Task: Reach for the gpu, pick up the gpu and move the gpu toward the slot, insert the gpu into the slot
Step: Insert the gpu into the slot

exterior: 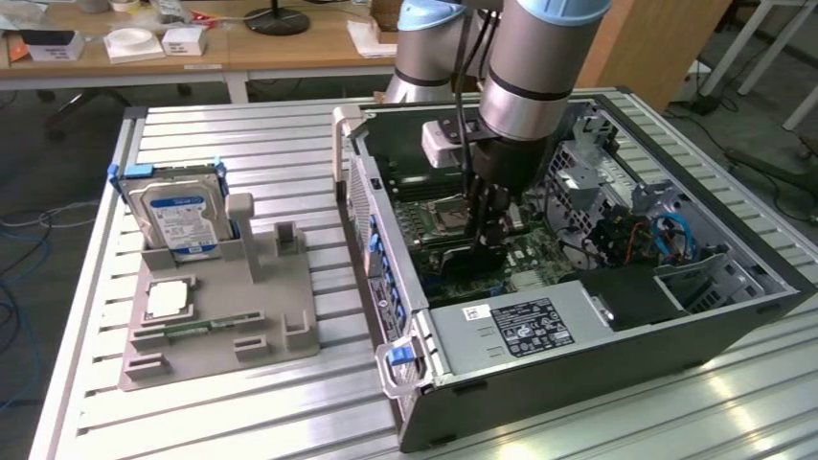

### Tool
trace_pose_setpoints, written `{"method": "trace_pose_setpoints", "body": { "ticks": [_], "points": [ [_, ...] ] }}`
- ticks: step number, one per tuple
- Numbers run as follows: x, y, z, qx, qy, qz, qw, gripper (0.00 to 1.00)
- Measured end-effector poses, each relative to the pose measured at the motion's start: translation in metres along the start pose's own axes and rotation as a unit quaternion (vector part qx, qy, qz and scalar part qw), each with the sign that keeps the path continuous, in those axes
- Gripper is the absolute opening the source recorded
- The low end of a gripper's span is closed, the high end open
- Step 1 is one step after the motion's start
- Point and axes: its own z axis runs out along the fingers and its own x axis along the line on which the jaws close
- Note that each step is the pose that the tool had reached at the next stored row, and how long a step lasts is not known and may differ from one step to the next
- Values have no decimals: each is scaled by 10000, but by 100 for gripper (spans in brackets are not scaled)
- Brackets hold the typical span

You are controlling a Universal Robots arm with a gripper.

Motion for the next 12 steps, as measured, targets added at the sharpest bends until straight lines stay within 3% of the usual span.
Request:
{"method": "trace_pose_setpoints", "body": {
  "ticks": [6,12],
  "points": [
    [0,0,-1,0,1,0,10000,10],
    [0,0,-1,0,1,0,10000,10]
  ]
}}
